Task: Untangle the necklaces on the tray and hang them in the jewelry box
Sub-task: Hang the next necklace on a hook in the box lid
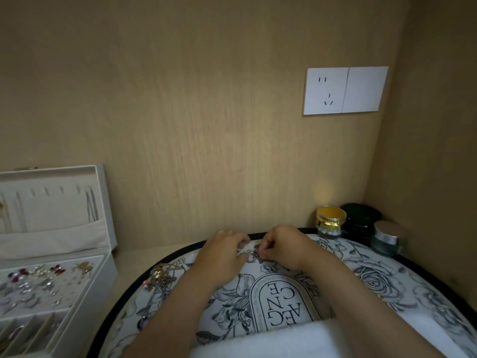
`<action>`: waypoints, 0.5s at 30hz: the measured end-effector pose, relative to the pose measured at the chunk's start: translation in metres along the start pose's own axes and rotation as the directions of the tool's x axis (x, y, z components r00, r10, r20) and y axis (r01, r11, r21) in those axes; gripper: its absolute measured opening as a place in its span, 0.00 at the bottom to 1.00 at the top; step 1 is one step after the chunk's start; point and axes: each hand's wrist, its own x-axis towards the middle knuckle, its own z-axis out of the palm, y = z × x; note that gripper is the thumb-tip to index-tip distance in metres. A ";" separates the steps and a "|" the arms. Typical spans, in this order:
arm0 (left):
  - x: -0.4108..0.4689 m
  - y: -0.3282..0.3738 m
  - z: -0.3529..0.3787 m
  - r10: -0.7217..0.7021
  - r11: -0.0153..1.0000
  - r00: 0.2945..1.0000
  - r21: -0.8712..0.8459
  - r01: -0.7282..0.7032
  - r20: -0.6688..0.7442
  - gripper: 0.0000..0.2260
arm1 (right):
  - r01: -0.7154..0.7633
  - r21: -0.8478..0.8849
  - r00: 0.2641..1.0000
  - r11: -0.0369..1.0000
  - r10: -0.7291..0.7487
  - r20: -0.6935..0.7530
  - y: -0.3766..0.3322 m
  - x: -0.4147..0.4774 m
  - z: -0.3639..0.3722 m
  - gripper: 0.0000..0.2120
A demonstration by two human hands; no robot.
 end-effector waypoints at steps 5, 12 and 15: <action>0.000 0.010 -0.001 -0.046 0.967 0.997 -0.246 0.062 0.069 0.13 | 0.027 0.153 1.000 0.988 -0.028 0.007 -0.002 0.001 -0.001 0.07; 0.000 0.017 -0.025 -0.202 0.867 0.977 -0.449 0.214 0.076 0.03 | 0.066 0.528 0.997 0.847 -0.080 0.004 -0.012 -0.002 -0.006 0.09; 0.003 0.018 -0.043 -0.228 0.850 0.965 -0.457 0.263 0.131 0.08 | 0.039 0.548 0.996 0.836 -0.077 0.047 -0.023 -0.004 -0.008 0.14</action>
